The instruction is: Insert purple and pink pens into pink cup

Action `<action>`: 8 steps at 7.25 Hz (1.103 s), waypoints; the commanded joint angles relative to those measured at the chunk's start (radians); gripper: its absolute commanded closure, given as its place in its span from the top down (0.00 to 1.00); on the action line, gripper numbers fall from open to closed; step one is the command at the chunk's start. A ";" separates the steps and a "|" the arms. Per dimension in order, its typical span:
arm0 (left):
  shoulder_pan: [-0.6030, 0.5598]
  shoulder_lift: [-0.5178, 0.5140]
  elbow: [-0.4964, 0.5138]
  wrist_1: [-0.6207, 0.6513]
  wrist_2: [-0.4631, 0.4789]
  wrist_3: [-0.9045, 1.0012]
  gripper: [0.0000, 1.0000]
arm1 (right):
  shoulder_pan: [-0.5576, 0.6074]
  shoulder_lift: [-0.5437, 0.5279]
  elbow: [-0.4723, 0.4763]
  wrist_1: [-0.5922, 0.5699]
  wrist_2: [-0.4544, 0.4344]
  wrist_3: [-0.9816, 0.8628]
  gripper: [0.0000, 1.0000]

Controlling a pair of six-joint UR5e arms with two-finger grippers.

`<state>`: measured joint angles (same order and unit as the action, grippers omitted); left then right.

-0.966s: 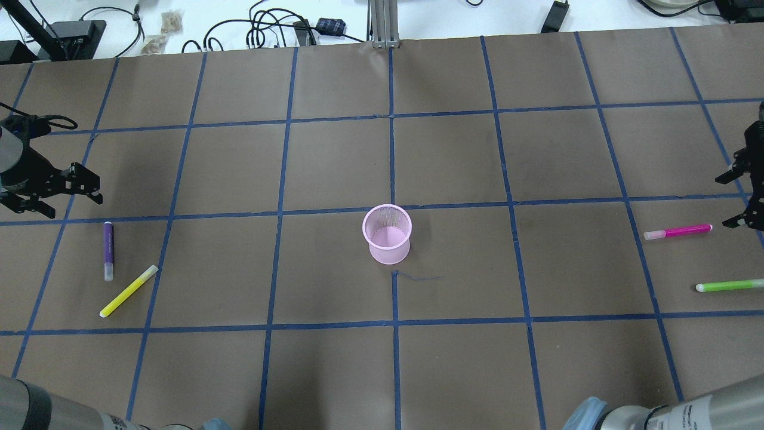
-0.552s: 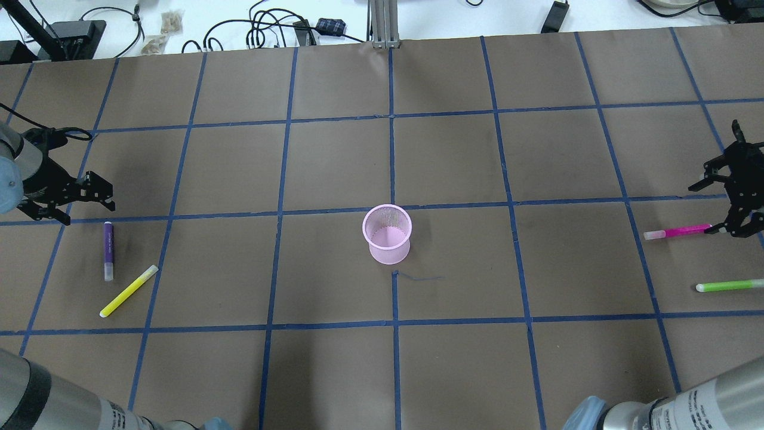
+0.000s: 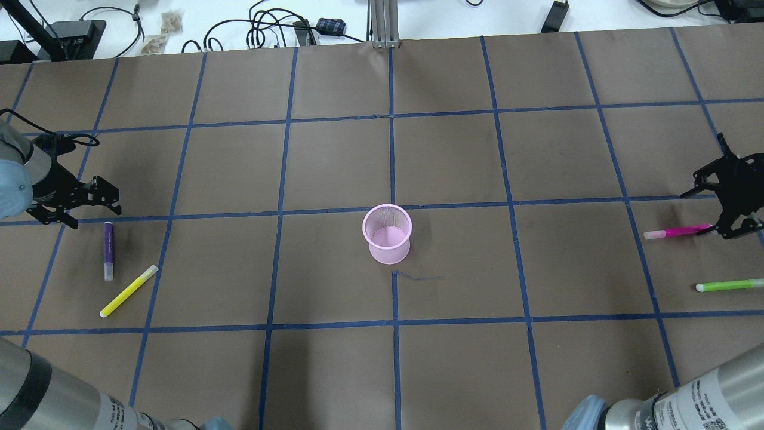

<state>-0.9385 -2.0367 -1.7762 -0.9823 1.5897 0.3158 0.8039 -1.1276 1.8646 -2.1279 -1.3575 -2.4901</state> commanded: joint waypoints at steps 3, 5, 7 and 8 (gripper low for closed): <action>0.001 -0.022 -0.005 0.002 0.004 -0.003 0.99 | -0.002 -0.006 0.013 -0.009 -0.003 -0.035 0.49; 0.000 -0.025 -0.003 0.001 0.006 0.012 0.66 | -0.006 -0.008 0.008 -0.009 -0.011 -0.033 0.03; 0.000 -0.027 -0.003 0.001 0.009 0.014 0.49 | -0.006 -0.011 0.002 -0.001 -0.055 -0.023 0.00; 0.000 -0.027 -0.003 0.001 0.009 0.011 0.49 | -0.006 -0.012 -0.001 0.000 -0.057 -0.017 0.00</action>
<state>-0.9386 -2.0624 -1.7795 -0.9817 1.5973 0.3282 0.7978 -1.1381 1.8678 -2.1301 -1.4057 -2.5137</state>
